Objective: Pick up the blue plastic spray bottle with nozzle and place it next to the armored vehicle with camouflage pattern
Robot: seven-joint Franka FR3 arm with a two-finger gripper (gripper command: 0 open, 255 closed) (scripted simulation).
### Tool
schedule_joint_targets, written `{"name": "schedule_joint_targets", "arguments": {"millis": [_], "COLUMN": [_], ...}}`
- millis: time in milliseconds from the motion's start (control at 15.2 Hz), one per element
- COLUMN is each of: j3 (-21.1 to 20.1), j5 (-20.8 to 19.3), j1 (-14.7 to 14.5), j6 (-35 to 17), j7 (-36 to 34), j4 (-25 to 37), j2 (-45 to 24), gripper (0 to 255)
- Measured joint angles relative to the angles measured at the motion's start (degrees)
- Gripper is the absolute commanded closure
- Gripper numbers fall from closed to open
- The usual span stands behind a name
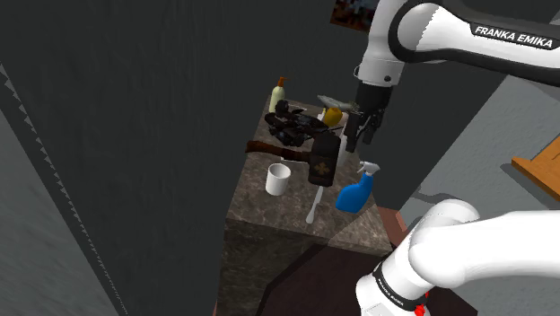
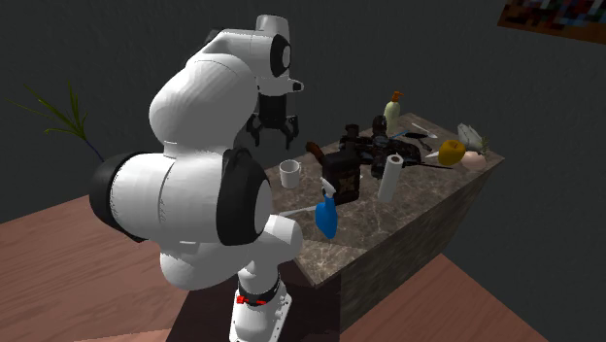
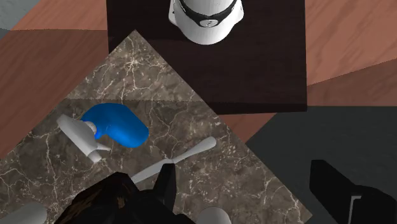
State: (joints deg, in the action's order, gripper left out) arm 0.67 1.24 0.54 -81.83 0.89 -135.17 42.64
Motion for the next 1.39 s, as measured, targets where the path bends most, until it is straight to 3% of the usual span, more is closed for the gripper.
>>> {"name": "schedule_joint_targets", "arguments": {"millis": [198, 594, 1386], "j3": [0.83, 4.28, 12.18], "j5": [-1.55, -8.95, -27.62], "j1": [-0.31, -1.62, -0.91], "j6": [-1.04, -7.14, -27.55], "j7": [2.65, 14.49, 35.47], "j4": [-1.74, -8.52, -17.44], "j2": [-0.23, -3.25, -18.59], "gripper": [0, 0, 0]}}
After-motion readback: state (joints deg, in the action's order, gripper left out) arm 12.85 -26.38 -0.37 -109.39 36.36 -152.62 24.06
